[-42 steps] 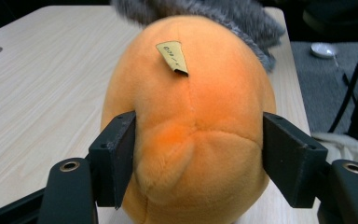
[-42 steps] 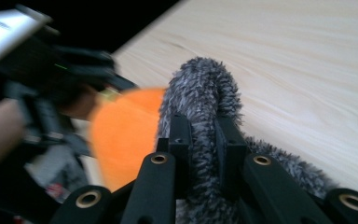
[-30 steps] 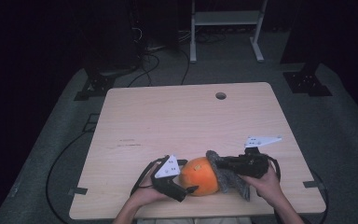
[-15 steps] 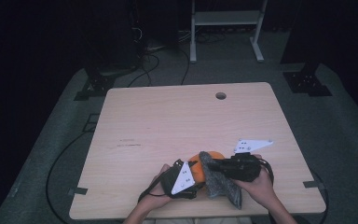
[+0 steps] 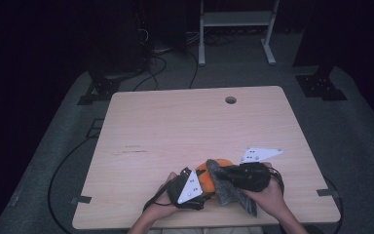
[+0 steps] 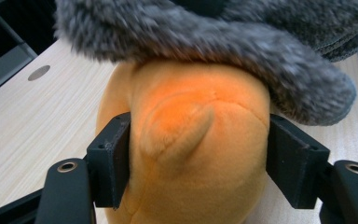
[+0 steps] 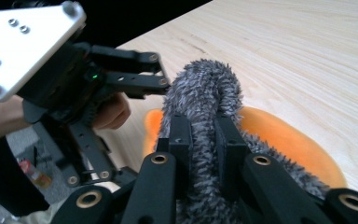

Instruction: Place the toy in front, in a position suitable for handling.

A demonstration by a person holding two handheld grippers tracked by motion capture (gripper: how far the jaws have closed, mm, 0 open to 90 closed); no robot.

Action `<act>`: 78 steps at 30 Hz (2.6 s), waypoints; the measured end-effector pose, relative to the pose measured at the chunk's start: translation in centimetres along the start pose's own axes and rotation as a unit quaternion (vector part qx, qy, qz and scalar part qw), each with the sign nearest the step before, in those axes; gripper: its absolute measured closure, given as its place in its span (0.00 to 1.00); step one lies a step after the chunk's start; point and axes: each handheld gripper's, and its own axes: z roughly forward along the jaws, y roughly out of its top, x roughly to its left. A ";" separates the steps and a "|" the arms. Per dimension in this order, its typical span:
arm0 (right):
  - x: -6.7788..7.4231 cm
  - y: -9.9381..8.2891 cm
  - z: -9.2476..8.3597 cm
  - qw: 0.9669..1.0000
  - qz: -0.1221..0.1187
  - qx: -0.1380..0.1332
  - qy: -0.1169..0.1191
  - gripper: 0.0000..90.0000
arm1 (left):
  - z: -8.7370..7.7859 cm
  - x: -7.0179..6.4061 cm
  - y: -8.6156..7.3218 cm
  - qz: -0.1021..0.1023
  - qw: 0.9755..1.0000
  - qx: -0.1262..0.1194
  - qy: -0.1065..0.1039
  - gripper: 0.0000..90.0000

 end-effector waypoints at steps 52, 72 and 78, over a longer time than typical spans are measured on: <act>-2.3 -1.9 0.7 0.997 0.079 -0.018 -0.011 0.88 | -1.9 3.5 -0.5 -0.167 0.983 -0.070 -0.024 0.24; -1.5 -1.3 -0.4 0.996 0.068 -0.055 0.007 0.88 | -2.1 3.8 -0.4 -0.159 0.987 -0.031 -0.018 0.38; -0.9 -1.2 0.2 0.997 0.057 -0.050 0.013 0.88 | -2.2 3.2 0.4 -0.153 0.987 -0.035 -0.026 0.39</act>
